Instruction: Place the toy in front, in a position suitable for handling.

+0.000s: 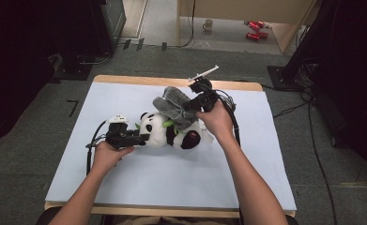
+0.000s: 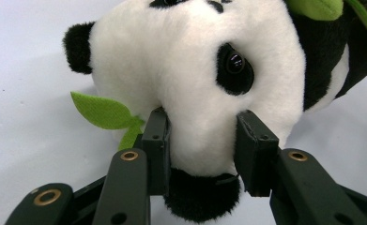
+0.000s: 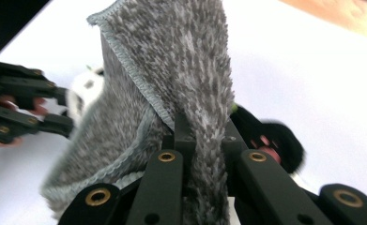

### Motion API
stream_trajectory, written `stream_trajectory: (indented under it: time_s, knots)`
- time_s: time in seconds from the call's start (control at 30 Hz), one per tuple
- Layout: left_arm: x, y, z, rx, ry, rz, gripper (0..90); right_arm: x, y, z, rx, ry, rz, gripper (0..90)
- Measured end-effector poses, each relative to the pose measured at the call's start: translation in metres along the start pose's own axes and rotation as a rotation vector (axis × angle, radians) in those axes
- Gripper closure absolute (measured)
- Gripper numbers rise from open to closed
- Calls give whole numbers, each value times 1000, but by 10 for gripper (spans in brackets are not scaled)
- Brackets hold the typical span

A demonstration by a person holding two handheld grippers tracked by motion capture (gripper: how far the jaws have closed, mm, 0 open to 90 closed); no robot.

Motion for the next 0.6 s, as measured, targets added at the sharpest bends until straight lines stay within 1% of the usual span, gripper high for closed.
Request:
stream_trajectory:
  time_s: [0.13, 0.17, 0.23, 0.33, 0.47, 0.5, 0.53, 0.6]
  knots:
    - [0, -1, 1, -3, 13, -2, 610, 17, 3, -15, -8, -42, -12, 842]
    - [0, -1, 2, -9, 13, 0, 609, 22, 3, -19, -13, -44, -22, 842]
    - [-1, -1, 4, -11, 29, -6, 607, 30, 4, -25, -26, -47, -44, 842]
    - [-3, -2, 5, -3, 46, -16, 605, 48, 8, -39, -35, -69, -73, 842]
    - [-3, -2, 3, 2, 41, -17, 605, 70, 17, -54, -43, -96, -98, 842]
    - [-3, -2, 3, 2, 42, -18, 605, 73, 19, -56, -44, -101, -101, 842]
    - [-3, -2, 3, 6, 43, -15, 605, 79, 22, -58, -44, -101, -113, 842]
    - [-3, -2, 3, 4, 47, -15, 604, 85, 27, -61, -46, -95, -153, 842]
Point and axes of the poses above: each handheld gripper's, and its own axes: y roughly forward along the jaws, z roughly out of its underside, x roughly to its left, the point moved 2 cm from there along y, roughly forward along the jaws, and after that the axes turned 3 degrees about -z, right-handed, at the moved point
